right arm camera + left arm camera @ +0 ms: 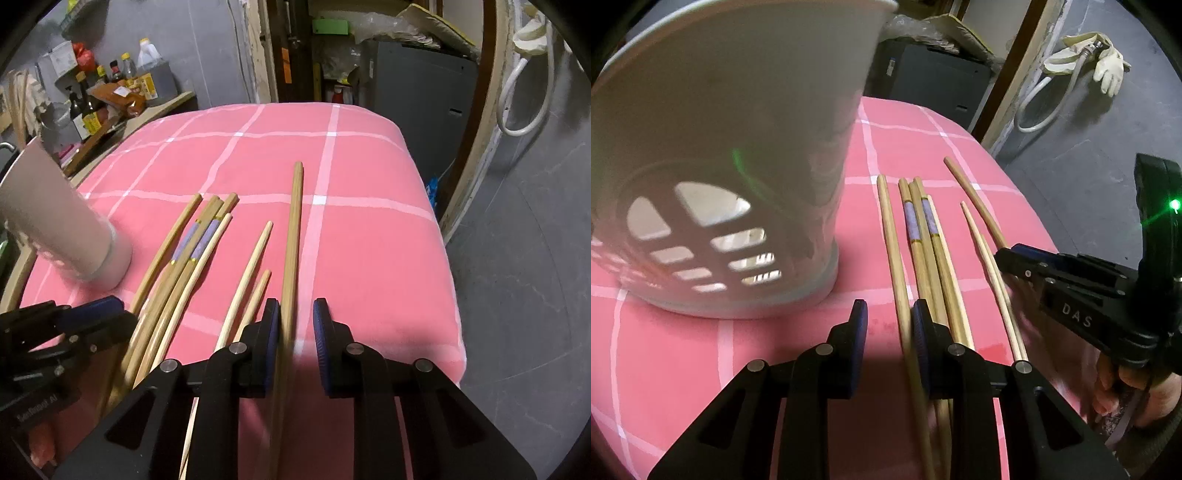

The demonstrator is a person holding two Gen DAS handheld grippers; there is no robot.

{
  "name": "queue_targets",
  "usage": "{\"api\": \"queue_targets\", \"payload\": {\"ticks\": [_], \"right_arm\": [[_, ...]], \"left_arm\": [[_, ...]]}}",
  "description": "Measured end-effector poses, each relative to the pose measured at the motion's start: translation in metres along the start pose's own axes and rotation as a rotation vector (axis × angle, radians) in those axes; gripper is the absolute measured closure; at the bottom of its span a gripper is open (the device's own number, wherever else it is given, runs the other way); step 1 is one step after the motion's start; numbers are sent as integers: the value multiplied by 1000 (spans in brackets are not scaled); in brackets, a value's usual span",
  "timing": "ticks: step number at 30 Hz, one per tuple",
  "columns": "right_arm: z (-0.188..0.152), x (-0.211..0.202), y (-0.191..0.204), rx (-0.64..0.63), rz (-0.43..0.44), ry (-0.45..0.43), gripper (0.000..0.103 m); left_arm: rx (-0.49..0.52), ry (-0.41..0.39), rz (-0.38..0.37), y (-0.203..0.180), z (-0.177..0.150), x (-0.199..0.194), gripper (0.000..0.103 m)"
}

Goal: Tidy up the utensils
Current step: 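Close the left tool on a chopstick while the right tool grasps another chopstick, then lift the left tool's chopstick upright while the right tool raises its chopstick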

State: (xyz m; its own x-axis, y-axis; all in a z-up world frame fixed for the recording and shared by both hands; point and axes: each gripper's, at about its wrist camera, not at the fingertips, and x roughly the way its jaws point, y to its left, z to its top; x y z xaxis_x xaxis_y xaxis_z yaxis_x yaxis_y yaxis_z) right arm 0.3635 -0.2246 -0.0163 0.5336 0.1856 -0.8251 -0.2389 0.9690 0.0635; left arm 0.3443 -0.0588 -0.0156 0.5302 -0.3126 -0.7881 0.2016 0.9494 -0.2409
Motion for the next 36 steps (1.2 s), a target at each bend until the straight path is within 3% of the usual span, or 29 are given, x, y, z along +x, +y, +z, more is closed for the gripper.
{"api": "queue_targets", "payload": {"ticks": [7, 12, 24, 28, 36], "right_arm": [[25, 16, -7, 56, 36, 53, 89], [22, 12, -15, 117, 71, 47, 97], [-16, -40, -17, 175, 154, -142, 98], [-29, -66, -7, 162, 177, -245, 98], [-42, -125, 27, 118, 160, -520, 98]], "left_arm": [[-23, 20, 5, -2, 4, 4, 82], [-33, 43, -14, -2, 4, 3, 97], [-39, 14, -96, 2, -16, -34, 99], [-32, -56, -119, 2, -28, -59, 99], [-5, -328, -167, -5, -39, -118, 99]]}}
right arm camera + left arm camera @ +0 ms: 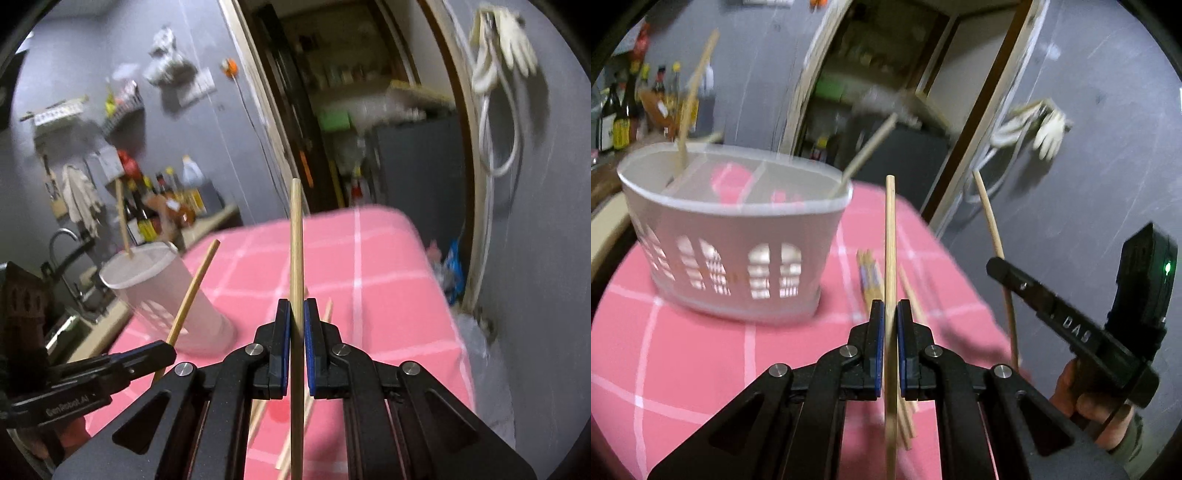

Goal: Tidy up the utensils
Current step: 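Lift the left tool's chopstick upright while the right tool raises its chopstick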

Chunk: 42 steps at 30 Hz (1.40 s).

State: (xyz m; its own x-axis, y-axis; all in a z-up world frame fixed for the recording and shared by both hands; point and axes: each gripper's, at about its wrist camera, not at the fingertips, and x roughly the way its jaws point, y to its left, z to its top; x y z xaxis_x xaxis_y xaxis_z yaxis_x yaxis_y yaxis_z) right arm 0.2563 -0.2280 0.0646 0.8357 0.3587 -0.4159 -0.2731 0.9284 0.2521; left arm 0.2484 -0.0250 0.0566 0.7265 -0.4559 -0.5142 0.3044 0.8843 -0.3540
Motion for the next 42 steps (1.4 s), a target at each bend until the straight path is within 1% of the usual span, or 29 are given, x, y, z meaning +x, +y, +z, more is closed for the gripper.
{"api": "queue_targets", "payload": {"ticks": [4, 8, 11, 17, 19, 22, 28, 31, 35, 38, 42], "right_arm": [[13, -18, 23, -40, 19, -115, 98], [26, -27, 45, -69, 50, -211, 98], [32, -30, 60, -81, 80, -259, 98], [50, -25, 85, -89, 147, -337, 98], [59, -20, 96, -86, 174, -365, 98], [71, -10, 110, -83, 200, -401, 98], [85, 11, 128, -76, 235, -461, 98], [87, 19, 131, -75, 231, -495, 98], [87, 32, 134, -71, 211, -523, 98], [85, 39, 133, -65, 188, -537, 98], [80, 47, 131, -67, 154, -572, 98]], "left_arm": [[10, -112, 0, -3, 6, -29, 98], [22, -230, 10, -5, 20, -54, 99], [26, -289, 11, -7, 34, -68, 99], [27, -403, 20, 8, 61, -88, 99], [21, -435, 35, 22, 77, -95, 98], [15, -482, 77, 41, 92, -99, 98], [-13, -554, 146, 79, 111, -104, 99], [-27, -593, 179, 95, 117, -104, 98], [-22, -622, 226, 111, 121, -101, 98], [-53, -641, 238, 126, 126, -99, 99], [-78, -689, 256, 138, 130, -98, 99]]}}
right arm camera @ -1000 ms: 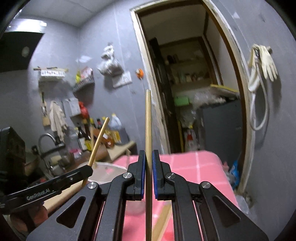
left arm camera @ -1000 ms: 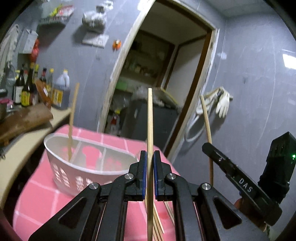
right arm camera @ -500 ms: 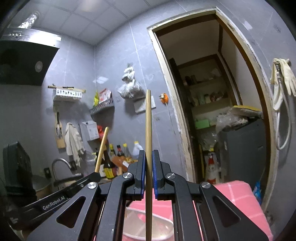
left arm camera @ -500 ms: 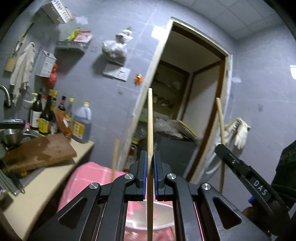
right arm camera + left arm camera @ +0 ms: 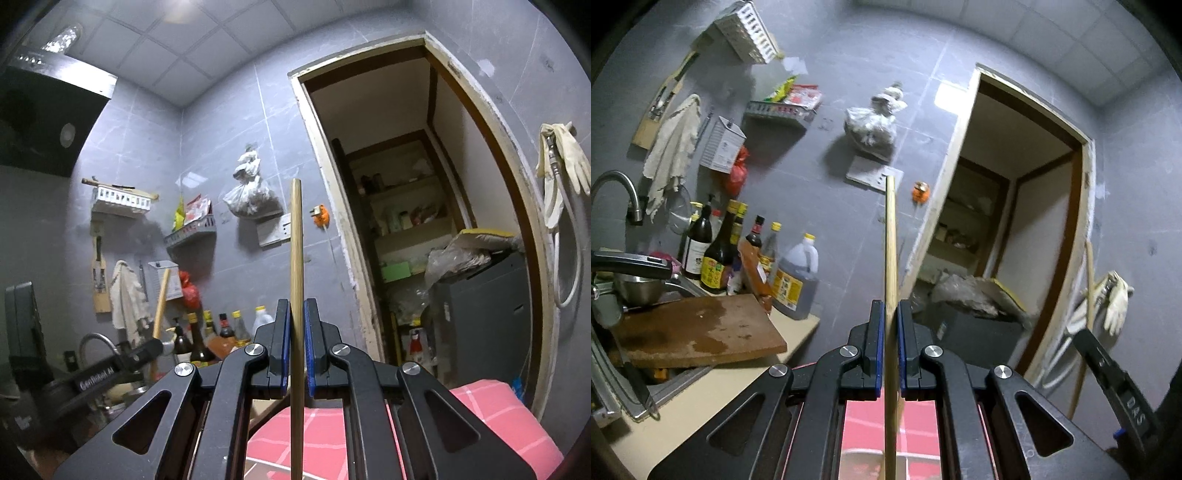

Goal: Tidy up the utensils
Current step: 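Lift the left tool's chopstick upright while the right tool raises its chopstick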

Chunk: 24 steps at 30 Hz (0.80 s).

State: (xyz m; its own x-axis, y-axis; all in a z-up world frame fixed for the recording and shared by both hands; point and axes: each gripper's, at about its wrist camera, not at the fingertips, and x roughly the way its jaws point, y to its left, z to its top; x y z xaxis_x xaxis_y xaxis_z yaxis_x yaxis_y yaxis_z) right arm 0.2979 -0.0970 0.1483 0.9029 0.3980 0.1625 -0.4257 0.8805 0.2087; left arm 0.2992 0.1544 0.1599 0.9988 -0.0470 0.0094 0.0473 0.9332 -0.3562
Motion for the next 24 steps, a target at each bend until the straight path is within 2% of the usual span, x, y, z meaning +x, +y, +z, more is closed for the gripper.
{"api": "queue_targets", "payload": {"ticks": [7, 14, 24], "right_arm": [[-11, 4, -5, 4, -46, -27, 98], [-24, 12, -4, -20, -95, -13, 98], [-43, 15, 2, -83, -111, 15, 98]], "left_arm": [[-1, -45, 33, 0, -16, 7, 98], [-33, -45, 54, 2, -31, 15, 98], [9, -19, 77, -8, -53, 15, 98]]}}
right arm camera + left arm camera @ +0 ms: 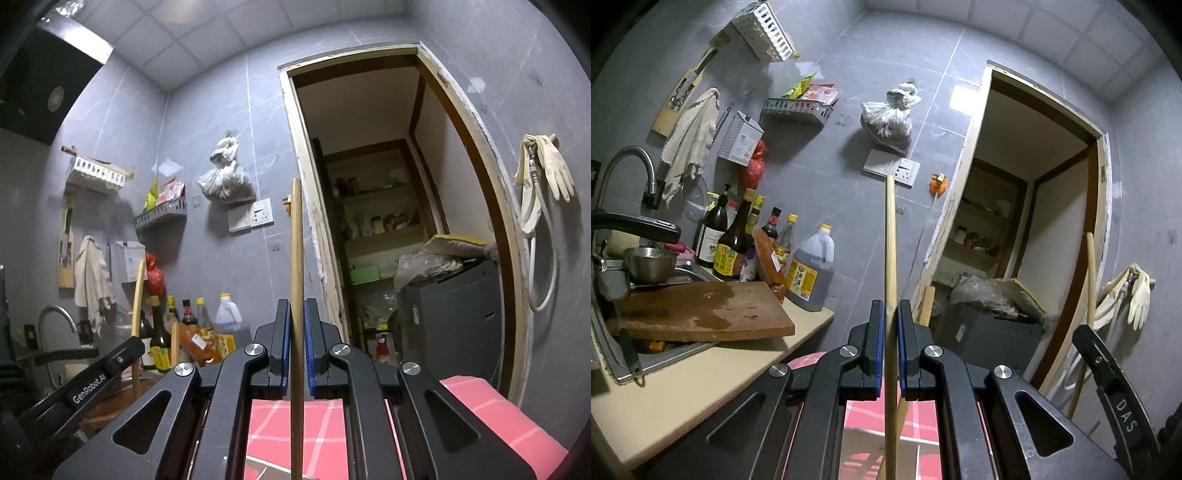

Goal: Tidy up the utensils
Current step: 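Lift the left tool's chopstick upright while the right tool raises its chopstick, then lower the left tool's chopstick into the white holder while the right tool lowers its chopstick in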

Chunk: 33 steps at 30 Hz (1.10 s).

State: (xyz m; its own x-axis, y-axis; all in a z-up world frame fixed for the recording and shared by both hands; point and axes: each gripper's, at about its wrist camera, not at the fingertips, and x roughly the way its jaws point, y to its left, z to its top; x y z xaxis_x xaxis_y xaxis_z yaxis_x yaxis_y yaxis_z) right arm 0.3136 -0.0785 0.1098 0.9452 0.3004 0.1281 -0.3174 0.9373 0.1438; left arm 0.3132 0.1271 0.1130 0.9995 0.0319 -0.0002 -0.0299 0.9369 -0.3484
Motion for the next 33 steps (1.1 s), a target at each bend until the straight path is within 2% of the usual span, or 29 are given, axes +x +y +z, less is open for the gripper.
{"api": "queue_targets", "payload": {"ticks": [9, 20, 33], "right_arm": [[-13, 2, 3, -12, 20, 35, 98], [-16, -1, 2, -27, 30, 43, 98], [-15, -1, 1, -16, 56, 60, 97]], "left_arm": [[8, 2, 12, -1, -12, -2, 98], [17, 51, 0, -1, -27, 4, 98], [0, 105, -32, 6, -30, 6, 98]]}}
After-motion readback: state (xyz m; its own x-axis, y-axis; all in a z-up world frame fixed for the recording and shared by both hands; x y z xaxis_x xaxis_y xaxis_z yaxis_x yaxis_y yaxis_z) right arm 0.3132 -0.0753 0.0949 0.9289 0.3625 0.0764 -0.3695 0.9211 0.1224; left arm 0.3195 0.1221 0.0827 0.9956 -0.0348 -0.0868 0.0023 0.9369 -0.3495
